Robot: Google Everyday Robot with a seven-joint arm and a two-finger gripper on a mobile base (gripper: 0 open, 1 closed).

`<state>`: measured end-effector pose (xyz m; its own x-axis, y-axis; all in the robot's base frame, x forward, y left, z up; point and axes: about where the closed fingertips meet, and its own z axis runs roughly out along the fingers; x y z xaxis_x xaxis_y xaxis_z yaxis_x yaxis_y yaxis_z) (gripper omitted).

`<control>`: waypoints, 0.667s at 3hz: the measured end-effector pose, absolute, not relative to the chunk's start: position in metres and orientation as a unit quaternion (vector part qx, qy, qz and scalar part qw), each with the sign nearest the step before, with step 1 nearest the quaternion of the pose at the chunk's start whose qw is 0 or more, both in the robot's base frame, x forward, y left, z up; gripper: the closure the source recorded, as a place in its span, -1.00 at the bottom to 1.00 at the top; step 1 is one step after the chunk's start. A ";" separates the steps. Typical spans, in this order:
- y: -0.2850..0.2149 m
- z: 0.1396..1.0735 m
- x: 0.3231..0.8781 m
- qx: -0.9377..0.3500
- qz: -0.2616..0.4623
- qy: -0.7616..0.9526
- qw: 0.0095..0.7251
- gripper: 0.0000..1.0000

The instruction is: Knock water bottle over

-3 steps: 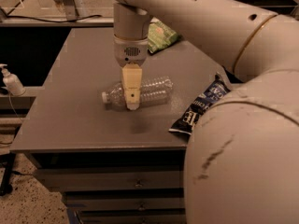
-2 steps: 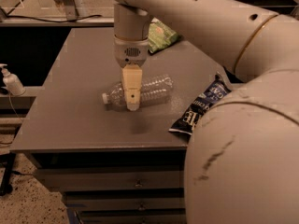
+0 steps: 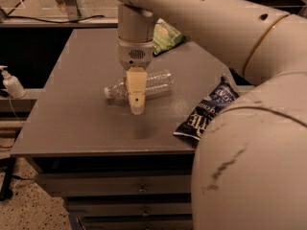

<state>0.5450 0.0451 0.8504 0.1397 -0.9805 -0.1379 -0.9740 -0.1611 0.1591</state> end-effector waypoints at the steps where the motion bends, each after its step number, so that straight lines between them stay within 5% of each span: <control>1: 0.035 0.859 0.547 0.742 -0.105 -0.662 -0.004 -1.00; 2: 0.024 0.867 0.549 0.731 -0.102 -0.674 -0.016 -1.00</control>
Offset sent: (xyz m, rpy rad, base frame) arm -0.0063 -0.0453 0.0295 0.0169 -0.0168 -0.1095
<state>0.5490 0.0244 0.8674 0.0704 -0.9826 -0.1719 -0.9893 -0.0908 0.1143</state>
